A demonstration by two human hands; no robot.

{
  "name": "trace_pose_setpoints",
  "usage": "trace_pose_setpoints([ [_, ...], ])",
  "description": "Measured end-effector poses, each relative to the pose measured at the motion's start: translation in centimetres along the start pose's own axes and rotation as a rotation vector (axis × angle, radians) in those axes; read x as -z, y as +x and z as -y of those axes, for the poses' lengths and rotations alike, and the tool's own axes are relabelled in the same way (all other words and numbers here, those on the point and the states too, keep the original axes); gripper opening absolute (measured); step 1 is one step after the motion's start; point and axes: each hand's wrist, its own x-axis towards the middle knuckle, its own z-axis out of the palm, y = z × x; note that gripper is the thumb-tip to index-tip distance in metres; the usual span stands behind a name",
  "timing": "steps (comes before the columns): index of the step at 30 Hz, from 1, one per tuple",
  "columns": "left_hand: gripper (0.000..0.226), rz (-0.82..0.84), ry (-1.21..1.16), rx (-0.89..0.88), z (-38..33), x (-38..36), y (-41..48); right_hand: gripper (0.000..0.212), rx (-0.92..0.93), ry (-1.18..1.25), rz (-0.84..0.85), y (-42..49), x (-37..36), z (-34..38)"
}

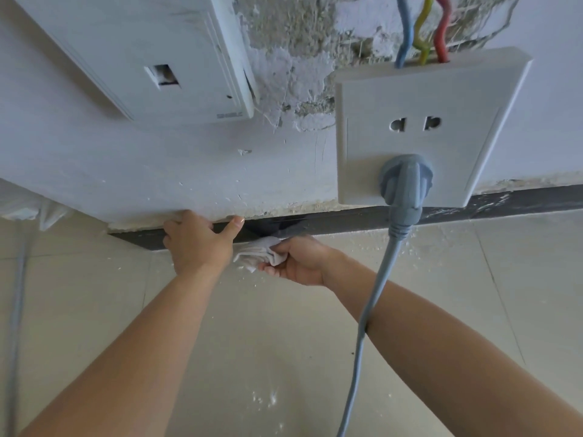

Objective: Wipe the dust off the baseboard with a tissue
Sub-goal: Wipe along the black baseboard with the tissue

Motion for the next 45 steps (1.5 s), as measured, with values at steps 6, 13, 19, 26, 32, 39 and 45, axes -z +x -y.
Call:
trace_pose_setpoints([
  [6,0.050,0.019,0.018,0.012,-0.2,0.3,0.0,0.030,0.137,0.263,-0.020,-0.9,0.0,-0.5],
  [13,0.051,0.050,0.011,0.041,-0.3,0.7,0.3,0.032,0.330,0.401,-0.127,-5.9,4.1,0.6],
  [19,0.055,0.030,-0.013,0.037,-0.2,0.4,-0.1,0.034,0.470,0.533,-0.397,-8.1,8.2,1.2],
  [26,0.054,-0.018,-0.032,0.042,-0.7,0.4,-1.2,0.025,0.326,0.425,-0.669,-9.0,7.7,-0.2],
  [32,0.055,-0.022,-0.005,0.035,-0.7,0.3,-1.4,0.029,0.317,0.335,-0.557,-6.6,6.8,1.9],
  [39,0.053,-0.074,0.009,-0.002,-0.7,-0.2,-2.0,0.040,0.484,0.399,-0.812,-12.6,14.1,4.4],
  [45,0.053,-0.129,0.017,0.002,-1.2,-0.9,-3.1,0.035,0.484,0.334,-0.838,-13.1,13.3,2.4],
])
